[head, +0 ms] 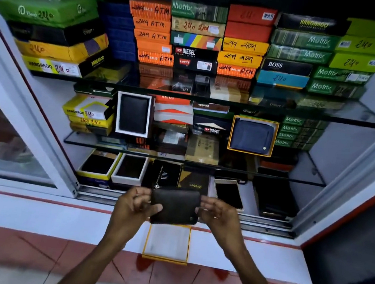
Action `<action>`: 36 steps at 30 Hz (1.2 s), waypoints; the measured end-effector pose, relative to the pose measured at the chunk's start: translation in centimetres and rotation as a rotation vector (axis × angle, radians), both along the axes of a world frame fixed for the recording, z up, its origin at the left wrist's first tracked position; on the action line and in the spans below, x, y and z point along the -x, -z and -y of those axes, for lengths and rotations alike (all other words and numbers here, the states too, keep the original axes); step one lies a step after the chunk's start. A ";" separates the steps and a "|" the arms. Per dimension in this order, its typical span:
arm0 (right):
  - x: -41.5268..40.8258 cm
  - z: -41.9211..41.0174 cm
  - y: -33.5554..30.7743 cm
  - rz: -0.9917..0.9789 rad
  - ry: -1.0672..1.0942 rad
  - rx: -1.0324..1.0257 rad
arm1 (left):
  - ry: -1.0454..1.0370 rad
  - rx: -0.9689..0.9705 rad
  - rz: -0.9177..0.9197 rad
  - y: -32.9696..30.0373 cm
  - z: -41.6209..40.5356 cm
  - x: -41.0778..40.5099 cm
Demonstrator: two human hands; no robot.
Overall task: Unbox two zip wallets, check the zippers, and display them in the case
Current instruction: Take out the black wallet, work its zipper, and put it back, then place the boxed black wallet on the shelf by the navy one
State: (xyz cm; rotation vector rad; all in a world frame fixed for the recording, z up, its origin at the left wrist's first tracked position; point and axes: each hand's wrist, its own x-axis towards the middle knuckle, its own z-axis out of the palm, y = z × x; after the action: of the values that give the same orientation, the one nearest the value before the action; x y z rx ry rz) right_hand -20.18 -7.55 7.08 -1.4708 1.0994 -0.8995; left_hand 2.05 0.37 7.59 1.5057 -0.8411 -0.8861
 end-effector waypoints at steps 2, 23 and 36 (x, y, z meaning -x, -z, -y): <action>-0.8 -0.3 2.3 -0.067 0.055 -0.112 | -0.043 -0.116 -0.005 2.7 0.3 0.1; -2.4 -2.0 8.7 -0.294 0.119 -0.496 | 0.037 -0.511 0.389 8.7 -0.6 1.3; -3.8 5.1 -8.3 0.032 0.218 -0.003 | -0.181 0.095 0.164 -7.5 5.1 0.6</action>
State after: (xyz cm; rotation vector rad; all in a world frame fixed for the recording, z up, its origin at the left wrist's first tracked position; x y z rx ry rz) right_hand -16.37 -12.69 15.34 -1.3463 1.2535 -1.0683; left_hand 1.44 -4.74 15.11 1.5583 -0.8382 -0.5888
